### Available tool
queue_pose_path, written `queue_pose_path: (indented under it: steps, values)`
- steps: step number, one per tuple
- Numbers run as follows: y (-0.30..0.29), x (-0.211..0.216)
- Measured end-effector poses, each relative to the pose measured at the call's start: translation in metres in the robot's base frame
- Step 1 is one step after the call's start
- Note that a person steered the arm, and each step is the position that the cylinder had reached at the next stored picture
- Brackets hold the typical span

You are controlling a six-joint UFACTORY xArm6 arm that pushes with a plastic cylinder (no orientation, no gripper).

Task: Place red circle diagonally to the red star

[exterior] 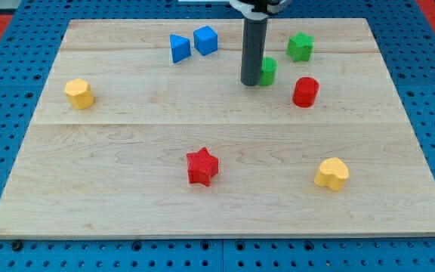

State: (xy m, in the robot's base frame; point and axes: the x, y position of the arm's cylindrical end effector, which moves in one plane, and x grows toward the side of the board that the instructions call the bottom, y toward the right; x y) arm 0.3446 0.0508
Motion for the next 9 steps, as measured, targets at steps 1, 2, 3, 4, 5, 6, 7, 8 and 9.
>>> queue_pose_path:
  steps: [1, 2, 3, 4, 5, 6, 7, 8, 9]
  values:
    - [0.0, -0.019]
    - [0.051, -0.036]
    - [0.041, -0.038]
    - [0.029, -0.038]
    - [0.081, -0.025]
    - [0.137, -0.003]
    - [0.1, 0.02]
    - [0.042, 0.047]
    - [0.065, 0.082]
